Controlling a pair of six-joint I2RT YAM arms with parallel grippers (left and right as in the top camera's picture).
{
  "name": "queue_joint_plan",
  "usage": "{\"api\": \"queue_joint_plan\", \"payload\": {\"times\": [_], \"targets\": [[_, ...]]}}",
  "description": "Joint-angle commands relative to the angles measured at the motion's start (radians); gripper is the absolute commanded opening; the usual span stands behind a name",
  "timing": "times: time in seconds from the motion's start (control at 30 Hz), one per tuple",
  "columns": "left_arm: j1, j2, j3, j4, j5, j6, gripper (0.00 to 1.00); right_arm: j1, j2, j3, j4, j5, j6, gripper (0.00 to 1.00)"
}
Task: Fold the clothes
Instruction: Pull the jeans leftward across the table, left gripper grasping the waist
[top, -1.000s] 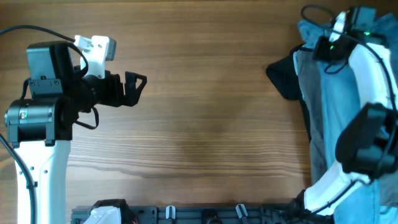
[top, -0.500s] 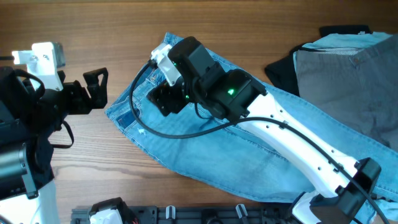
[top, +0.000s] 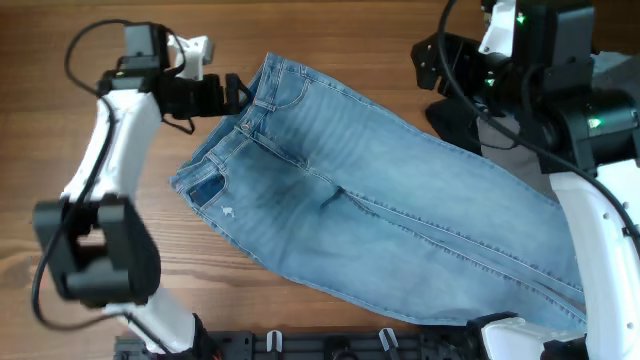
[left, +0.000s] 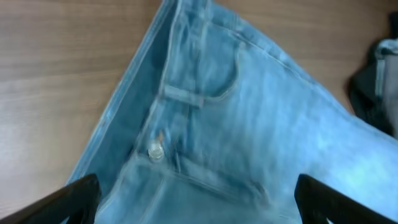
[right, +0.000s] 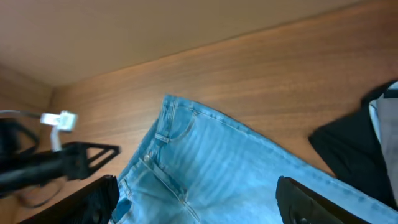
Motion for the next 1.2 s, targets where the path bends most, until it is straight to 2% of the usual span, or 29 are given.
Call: {"api": "queue_joint_plan", "payload": {"times": [0.0, 0.1, 0.27, 0.33, 0.4, 0.57, 0.6, 0.67, 0.73, 0.77, 0.83, 0.9, 0.97, 1.0, 1.07, 1.13, 1.17], "targets": [[-0.032, 0.152, 0.001, 0.151, 0.018, -0.021, 1.00, -0.005, 0.002, 0.002, -0.012, -0.019, 0.019, 0.86], [-0.061, 0.266, 0.001, 0.273, 0.017, 0.026, 1.00, -0.005, 0.002, 0.002, -0.039, -0.016, -0.006, 0.86], [-0.099, 0.340, -0.001, 0.298, 0.010, 0.145, 1.00, -0.005, 0.004, 0.001, -0.085, 0.027, -0.008, 0.86], [-0.115, 0.361, -0.001, 0.289, 0.010, 0.145, 0.90, -0.005, 0.009, 0.001, -0.087, 0.029, -0.008, 0.86], [-0.123, 0.380, -0.002, 0.273, 0.010, 0.145, 0.70, -0.005, 0.010, 0.001, -0.087, 0.030, -0.007, 0.86], [-0.140, 0.435, -0.002, 0.182, 0.010, 0.144, 0.04, -0.005, 0.010, 0.001, -0.087, 0.031, -0.007, 0.86], [-0.132, 0.435, 0.003, 0.185, -0.005, 0.114, 0.04, -0.005, 0.010, 0.001, -0.087, 0.031, -0.007, 0.86], [-0.074, 0.430, 0.027, 0.183, -0.084, -0.100, 0.04, -0.005, 0.010, 0.001, -0.087, 0.031, -0.007, 0.86], [0.062, 0.397, 0.061, 0.146, -0.087, -0.224, 0.04, -0.005, 0.010, 0.001, -0.087, 0.031, -0.008, 0.86], [0.137, 0.372, 0.079, 0.114, -0.089, -0.222, 0.04, -0.005, 0.010, 0.001, -0.087, 0.031, -0.007, 0.86], [0.378, 0.282, 0.112, 0.063, -0.095, -0.224, 0.04, -0.005, 0.010, 0.001, -0.087, 0.039, -0.008, 0.86], [0.544, 0.214, 0.113, 0.063, -0.081, -0.232, 0.04, -0.005, 0.010, 0.001, -0.087, 0.042, -0.008, 0.86], [0.707, 0.151, 0.113, 0.050, 0.032, -0.234, 0.04, -0.005, 0.011, 0.001, -0.087, 0.042, -0.008, 0.86], [0.752, 0.131, 0.112, 0.032, 0.069, -0.234, 0.08, -0.005, 0.015, 0.001, -0.087, 0.051, -0.008, 0.86], [0.789, 0.099, 0.112, -0.016, 0.071, -0.205, 0.32, -0.004, 0.037, 0.001, -0.095, 0.090, -0.011, 0.86], [0.775, 0.078, 0.112, -0.058, 0.079, -0.146, 0.44, -0.004, 0.069, 0.001, -0.111, 0.091, -0.021, 0.86], [0.755, 0.069, 0.112, -0.080, 0.086, -0.108, 0.47, -0.004, 0.090, 0.001, -0.121, 0.091, -0.025, 0.85]]}}
